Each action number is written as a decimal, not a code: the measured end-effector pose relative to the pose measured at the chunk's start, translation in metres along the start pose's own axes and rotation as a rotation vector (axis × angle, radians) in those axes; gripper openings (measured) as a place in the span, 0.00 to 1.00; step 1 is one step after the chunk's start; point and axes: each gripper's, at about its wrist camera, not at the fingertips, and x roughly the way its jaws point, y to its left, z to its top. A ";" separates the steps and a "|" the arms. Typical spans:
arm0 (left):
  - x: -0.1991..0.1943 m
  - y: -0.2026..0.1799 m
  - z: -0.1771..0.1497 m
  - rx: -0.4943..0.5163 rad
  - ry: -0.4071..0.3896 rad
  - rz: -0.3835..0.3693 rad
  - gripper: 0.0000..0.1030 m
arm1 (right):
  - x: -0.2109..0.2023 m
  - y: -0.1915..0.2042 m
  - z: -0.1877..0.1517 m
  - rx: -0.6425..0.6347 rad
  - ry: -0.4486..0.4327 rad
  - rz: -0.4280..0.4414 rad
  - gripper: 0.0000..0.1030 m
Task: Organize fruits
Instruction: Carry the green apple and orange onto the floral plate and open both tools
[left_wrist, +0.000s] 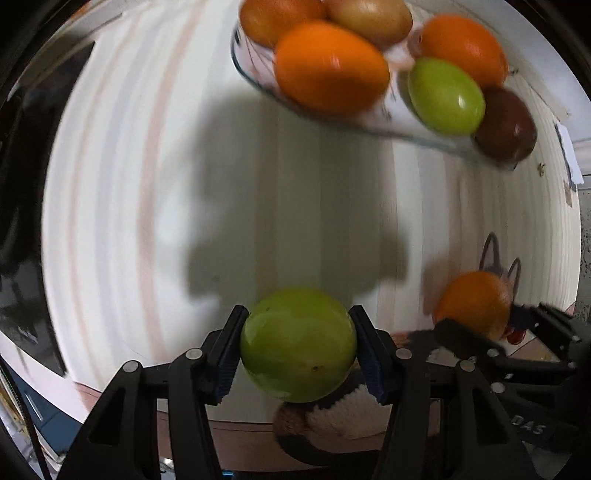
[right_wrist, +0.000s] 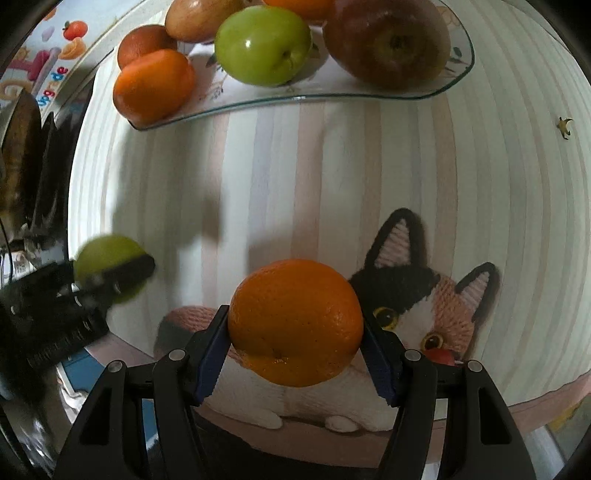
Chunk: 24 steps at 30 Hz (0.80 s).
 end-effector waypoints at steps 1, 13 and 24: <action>0.001 0.000 -0.001 -0.007 -0.007 -0.001 0.52 | 0.000 0.000 0.000 -0.007 0.000 -0.004 0.67; -0.005 0.007 0.010 -0.031 -0.019 0.014 0.52 | -0.026 -0.001 -0.001 -0.066 -0.038 -0.021 0.69; -0.053 -0.009 0.013 -0.010 -0.112 -0.031 0.52 | -0.032 -0.004 -0.006 -0.071 -0.116 -0.005 0.66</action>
